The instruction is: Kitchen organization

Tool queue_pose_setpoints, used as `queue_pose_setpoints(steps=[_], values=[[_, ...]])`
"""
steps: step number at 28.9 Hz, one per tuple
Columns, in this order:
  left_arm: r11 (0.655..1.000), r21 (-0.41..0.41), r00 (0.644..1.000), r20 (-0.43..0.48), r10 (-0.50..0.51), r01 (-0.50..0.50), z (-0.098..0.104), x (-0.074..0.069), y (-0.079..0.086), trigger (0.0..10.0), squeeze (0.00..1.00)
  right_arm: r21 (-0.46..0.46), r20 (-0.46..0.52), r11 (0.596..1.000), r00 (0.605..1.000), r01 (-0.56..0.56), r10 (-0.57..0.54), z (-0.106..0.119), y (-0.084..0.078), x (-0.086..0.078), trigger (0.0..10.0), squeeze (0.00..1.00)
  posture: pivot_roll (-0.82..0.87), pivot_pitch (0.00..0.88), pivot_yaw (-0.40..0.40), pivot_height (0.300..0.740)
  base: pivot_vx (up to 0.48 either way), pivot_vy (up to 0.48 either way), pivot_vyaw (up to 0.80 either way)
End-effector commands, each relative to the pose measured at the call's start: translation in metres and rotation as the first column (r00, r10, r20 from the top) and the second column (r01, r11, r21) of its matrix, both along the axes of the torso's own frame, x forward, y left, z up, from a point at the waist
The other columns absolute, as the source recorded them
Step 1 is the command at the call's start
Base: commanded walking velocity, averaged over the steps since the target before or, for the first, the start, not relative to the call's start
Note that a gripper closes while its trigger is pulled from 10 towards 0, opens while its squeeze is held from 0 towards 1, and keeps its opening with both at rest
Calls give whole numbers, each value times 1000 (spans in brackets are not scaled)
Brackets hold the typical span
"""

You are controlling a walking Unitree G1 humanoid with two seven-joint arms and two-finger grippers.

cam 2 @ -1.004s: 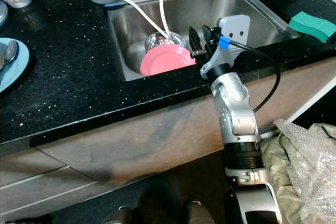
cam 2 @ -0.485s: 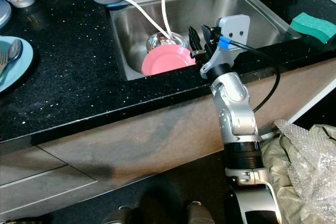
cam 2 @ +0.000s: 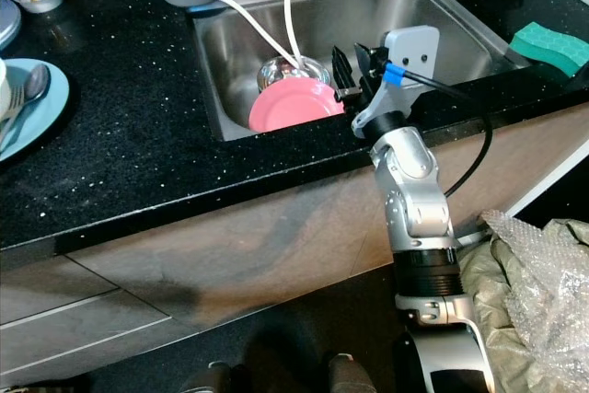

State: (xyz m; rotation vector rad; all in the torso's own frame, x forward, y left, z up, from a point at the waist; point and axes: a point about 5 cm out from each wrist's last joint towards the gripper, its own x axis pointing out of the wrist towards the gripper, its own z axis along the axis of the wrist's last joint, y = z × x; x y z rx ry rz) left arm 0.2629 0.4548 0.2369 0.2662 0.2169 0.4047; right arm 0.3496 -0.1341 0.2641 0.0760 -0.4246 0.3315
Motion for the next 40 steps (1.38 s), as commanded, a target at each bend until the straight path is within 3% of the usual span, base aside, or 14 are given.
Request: queue_pose_setpoints(steps=[1,9,22,40], values=[[999,-2,999,-3,-36,36,-3,6,-5,10000,0,-6,-5,1000,1000,0,0,-2,1,-1,10000,0,43,197,1,740,0,0,0],[985,8,985,39,-170,170,4,24,-23,10000,0,-6,3,1000,1000,3,-3,0,-3,-2,10000,0,37,186,3,740,0,0,0],[957,6,955,57,-291,291,2,48,-51,10000,0,-6,10,1000,1000,-1,1,2,0,-3,10000,0,36,178,2,740,0,0,0],[925,9,918,119,-378,380,13,77,-85,10000,0,-5,15,1000,1000,7,-7,4,-1,-3,10000,0,31,180,10,740,0,0,0]])
